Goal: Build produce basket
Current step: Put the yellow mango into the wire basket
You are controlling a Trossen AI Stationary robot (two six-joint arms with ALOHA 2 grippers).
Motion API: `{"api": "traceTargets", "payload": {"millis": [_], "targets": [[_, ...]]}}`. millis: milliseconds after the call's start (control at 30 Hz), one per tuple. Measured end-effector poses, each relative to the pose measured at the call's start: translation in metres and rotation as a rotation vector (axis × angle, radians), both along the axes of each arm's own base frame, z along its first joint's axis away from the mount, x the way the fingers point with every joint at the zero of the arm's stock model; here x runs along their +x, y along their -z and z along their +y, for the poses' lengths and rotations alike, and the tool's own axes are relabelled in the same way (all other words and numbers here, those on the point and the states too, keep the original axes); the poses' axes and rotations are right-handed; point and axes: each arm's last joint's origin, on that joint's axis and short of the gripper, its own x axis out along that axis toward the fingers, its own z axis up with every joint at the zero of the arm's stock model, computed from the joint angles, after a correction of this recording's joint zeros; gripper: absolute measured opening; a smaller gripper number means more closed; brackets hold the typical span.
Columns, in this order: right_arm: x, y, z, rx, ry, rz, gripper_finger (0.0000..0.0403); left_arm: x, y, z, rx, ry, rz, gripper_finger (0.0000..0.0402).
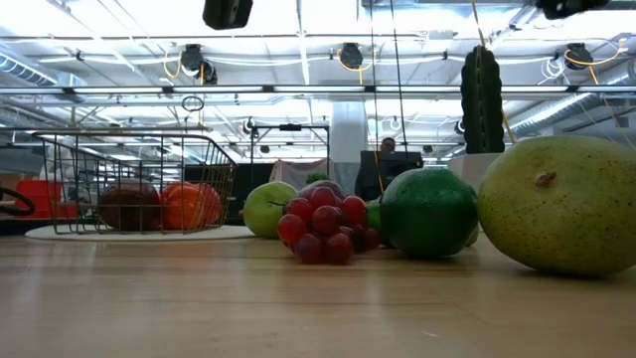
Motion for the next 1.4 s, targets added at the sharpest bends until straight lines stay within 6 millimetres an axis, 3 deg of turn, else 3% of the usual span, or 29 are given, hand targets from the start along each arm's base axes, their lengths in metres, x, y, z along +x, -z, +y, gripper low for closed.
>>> {"api": "traceTargets", "payload": {"millis": [133, 333, 600, 767, 1067, 1400], "targets": [[0.004, 0.001, 0.026, 0.062, 0.089, -0.019, 0.0352, -0.002, 0.004, -0.004, 0.026, 0.038, 0.016, 0.0136], [0.006, 0.026, 0.078, 0.133, 0.040, 0.150, 0.0352, -0.005, 0.009, -0.009, 0.010, 0.032, 0.036, 0.0136], [-0.017, 0.062, 0.153, 0.244, -0.093, 0.435, 0.0352, -0.011, 0.009, -0.025, -0.005, 0.058, 0.037, 0.0136], [-0.028, 0.082, 0.185, 0.228, -0.158, 0.492, 0.0352, -0.014, 0.009, -0.032, 0.004, 0.083, 0.035, 0.0136], [-0.031, 0.121, 0.206, 0.077, -0.188, 0.570, 0.0352, -0.016, 0.009, -0.037, -0.032, 0.068, 0.040, 0.0136], [-0.033, 0.131, 0.200, -0.051, -0.192, 0.599, 0.0352, -0.015, 0.008, -0.032, -0.048, -0.047, 0.025, 0.0136]]}}
